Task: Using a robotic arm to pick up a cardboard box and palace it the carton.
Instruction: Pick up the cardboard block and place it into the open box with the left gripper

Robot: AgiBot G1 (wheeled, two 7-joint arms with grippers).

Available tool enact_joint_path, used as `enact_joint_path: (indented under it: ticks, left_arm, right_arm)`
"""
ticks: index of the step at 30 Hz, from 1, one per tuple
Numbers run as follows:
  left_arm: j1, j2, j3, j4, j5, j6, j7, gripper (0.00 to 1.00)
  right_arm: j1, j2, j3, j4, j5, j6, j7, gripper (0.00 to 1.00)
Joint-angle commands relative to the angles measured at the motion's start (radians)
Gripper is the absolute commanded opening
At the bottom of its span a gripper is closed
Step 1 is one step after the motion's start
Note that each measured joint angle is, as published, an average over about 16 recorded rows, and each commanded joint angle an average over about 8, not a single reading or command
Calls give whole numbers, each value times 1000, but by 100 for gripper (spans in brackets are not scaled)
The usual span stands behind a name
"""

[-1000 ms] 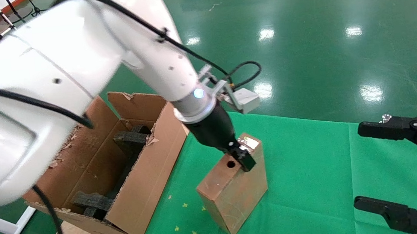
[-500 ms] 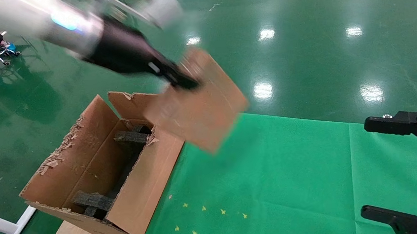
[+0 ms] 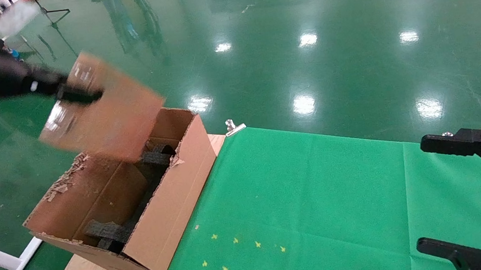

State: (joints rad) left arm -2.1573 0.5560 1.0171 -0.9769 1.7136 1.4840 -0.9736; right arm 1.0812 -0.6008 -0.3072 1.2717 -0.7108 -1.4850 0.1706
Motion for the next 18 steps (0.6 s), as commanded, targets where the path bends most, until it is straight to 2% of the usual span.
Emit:
enact_joint_path:
  ticks: [1, 8, 18]
  left_arm:
    - [2, -31, 10, 8, 33, 2, 19, 0]
    - [78, -40, 46, 139, 68, -48, 107, 0]
    - [150, 42, 70, 464, 83, -158, 281, 0]
  right_arm:
    - [0, 0, 0, 0, 0, 0, 0, 100]
    - [0, 0, 0, 0, 0, 0, 0, 100]
    - [0, 0, -1, 0, 0, 0, 0, 100]
